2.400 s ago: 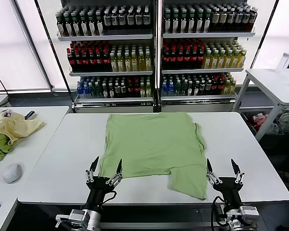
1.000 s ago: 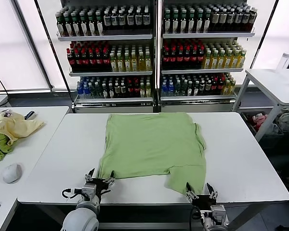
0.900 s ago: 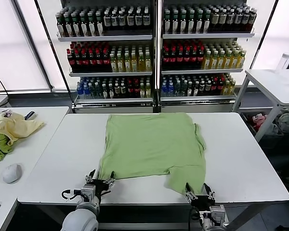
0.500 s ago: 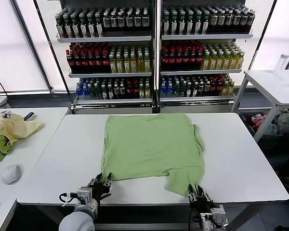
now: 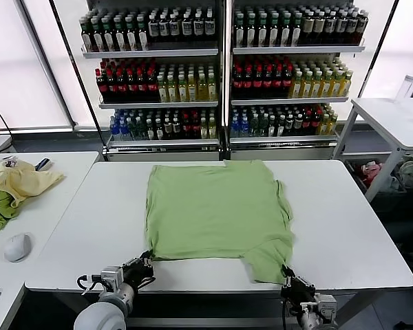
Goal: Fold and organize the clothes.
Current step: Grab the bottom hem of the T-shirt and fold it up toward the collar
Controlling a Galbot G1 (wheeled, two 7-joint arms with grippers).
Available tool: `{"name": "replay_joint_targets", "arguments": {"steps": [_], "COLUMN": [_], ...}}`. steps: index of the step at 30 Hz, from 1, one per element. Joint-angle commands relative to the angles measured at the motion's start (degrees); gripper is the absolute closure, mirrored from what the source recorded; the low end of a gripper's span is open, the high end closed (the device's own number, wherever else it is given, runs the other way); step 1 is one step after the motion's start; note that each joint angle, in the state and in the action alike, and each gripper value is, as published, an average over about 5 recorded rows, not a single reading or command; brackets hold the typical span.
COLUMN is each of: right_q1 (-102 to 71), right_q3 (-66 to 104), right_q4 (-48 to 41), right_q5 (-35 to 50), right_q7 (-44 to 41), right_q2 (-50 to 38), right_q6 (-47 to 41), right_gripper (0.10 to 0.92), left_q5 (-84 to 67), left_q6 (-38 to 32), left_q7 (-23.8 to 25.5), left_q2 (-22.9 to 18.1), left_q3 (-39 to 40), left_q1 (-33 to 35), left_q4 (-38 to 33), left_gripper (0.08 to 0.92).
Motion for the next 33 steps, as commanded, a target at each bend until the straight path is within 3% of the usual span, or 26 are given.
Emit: {"name": "replay_joint_targets", "arguments": {"steps": [1, 14, 33], "right_q1": [4.1, 19.5, 33.9], "right_q3": [2.2, -2.0, -11.4], "right_q4": [0.6, -8.6, -23.8], "right_q5": [1.0, 0.9, -3.6], "right_q7": [-1.2, -0.9, -0.9], "right_q2": [-1.8, -5.2, -5.9], "right_q6": [4.1, 4.7, 2.8], "right_gripper": [0.903, 0.903, 0.903], "left_q5": [-3.1, -6.3, 6.4], "left_q6": [-2.5, -4.7, -6.6], "left_q7": [0.3, 0.6, -0.5], "left_q2": [1.7, 5.3, 2.0], "left_q3": [-0.7, 1.1, 11.2], "left_q1": [-1.2, -11.6, -24.5], "left_q4": [-3.0, 4.9, 20.8], "left_gripper": [0.896, 0.896, 0.896]}}
